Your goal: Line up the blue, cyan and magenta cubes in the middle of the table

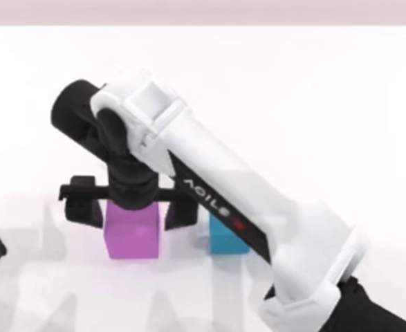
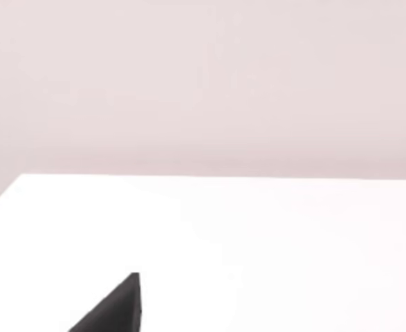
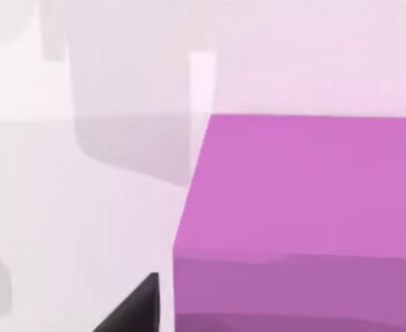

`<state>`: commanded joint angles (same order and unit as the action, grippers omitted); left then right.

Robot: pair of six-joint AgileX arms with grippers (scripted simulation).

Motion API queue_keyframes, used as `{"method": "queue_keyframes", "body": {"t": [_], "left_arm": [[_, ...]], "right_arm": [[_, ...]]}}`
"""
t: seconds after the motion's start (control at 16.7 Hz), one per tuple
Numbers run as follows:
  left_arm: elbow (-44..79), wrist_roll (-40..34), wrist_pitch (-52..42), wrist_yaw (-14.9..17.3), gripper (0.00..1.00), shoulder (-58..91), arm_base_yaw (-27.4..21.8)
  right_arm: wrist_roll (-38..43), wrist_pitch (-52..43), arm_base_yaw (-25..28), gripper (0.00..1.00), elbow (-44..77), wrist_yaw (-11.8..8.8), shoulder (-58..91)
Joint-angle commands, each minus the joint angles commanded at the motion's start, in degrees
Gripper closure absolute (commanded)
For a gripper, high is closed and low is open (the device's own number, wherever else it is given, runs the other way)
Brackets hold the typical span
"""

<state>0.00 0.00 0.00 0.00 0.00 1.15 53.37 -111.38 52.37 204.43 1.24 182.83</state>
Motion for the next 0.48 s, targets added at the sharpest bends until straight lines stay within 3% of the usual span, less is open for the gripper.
{"method": "queue_keyframes", "body": {"t": [0.3,0.36,0.48], "left_arm": [[0.0,0.0,0.0,0.0,0.0,0.0,0.0],[0.0,0.0,0.0,0.0,0.0,0.0,0.0],[0.0,0.0,0.0,0.0,0.0,0.0,0.0]], "right_arm": [[0.0,0.0,0.0,0.0,0.0,0.0,0.0],[0.0,6.52,0.77,0.0,0.03,-1.09,-0.72],[-0.09,6.44,0.86,0.0,-0.95,-1.1,-1.72]]}}
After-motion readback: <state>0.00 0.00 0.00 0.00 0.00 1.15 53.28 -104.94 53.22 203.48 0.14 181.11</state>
